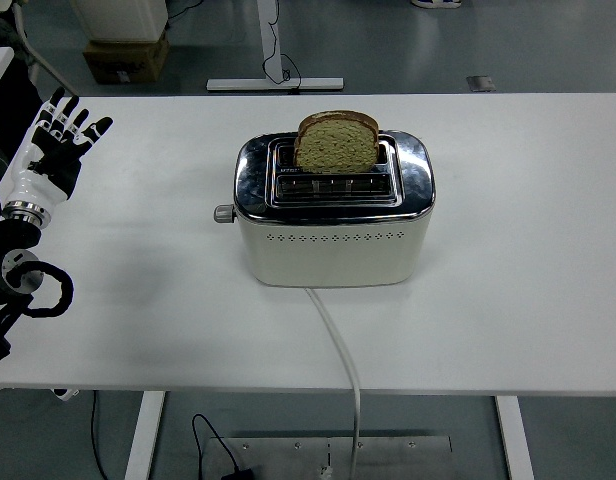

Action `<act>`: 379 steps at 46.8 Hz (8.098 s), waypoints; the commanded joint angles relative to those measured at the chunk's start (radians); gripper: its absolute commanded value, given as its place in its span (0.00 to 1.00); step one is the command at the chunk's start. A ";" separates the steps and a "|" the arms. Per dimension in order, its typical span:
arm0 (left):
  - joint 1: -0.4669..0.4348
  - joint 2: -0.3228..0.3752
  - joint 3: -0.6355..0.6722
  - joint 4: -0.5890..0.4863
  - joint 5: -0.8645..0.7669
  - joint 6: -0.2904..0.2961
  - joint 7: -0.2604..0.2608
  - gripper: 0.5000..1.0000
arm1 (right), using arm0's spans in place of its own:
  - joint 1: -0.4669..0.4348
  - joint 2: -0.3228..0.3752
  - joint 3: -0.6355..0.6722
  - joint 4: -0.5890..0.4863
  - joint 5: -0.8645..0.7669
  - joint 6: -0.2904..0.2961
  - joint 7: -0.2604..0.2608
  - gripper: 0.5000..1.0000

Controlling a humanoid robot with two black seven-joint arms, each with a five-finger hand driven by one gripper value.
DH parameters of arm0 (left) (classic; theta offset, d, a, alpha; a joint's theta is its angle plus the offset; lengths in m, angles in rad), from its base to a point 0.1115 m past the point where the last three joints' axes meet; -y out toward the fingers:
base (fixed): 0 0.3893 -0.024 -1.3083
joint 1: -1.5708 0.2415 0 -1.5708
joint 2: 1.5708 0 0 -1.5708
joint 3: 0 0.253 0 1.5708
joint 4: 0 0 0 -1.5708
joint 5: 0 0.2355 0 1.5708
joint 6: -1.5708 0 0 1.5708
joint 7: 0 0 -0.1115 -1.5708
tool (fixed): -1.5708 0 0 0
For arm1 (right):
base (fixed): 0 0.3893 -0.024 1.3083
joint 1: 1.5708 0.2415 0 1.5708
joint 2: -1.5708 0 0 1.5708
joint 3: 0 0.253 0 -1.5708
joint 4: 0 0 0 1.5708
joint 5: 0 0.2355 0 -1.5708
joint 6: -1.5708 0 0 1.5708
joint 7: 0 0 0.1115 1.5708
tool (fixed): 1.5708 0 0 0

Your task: Press down toaster

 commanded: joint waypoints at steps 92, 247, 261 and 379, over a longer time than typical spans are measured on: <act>0.027 0.238 0.065 -0.250 0.868 -0.085 0.079 1.00 | 0.001 0.000 0.000 0.000 0.000 0.000 0.000 1.00; 0.080 0.312 0.174 -0.518 1.400 0.130 -0.113 1.00 | 0.001 0.000 0.000 0.000 0.000 0.000 0.000 1.00; 0.084 0.304 0.178 -0.514 1.399 0.130 -0.113 1.00 | 0.001 0.000 0.000 0.000 0.000 0.001 0.000 1.00; 0.127 0.214 0.226 -0.365 1.376 0.141 -0.113 1.00 | -0.001 0.000 0.000 0.000 0.000 0.000 0.000 1.00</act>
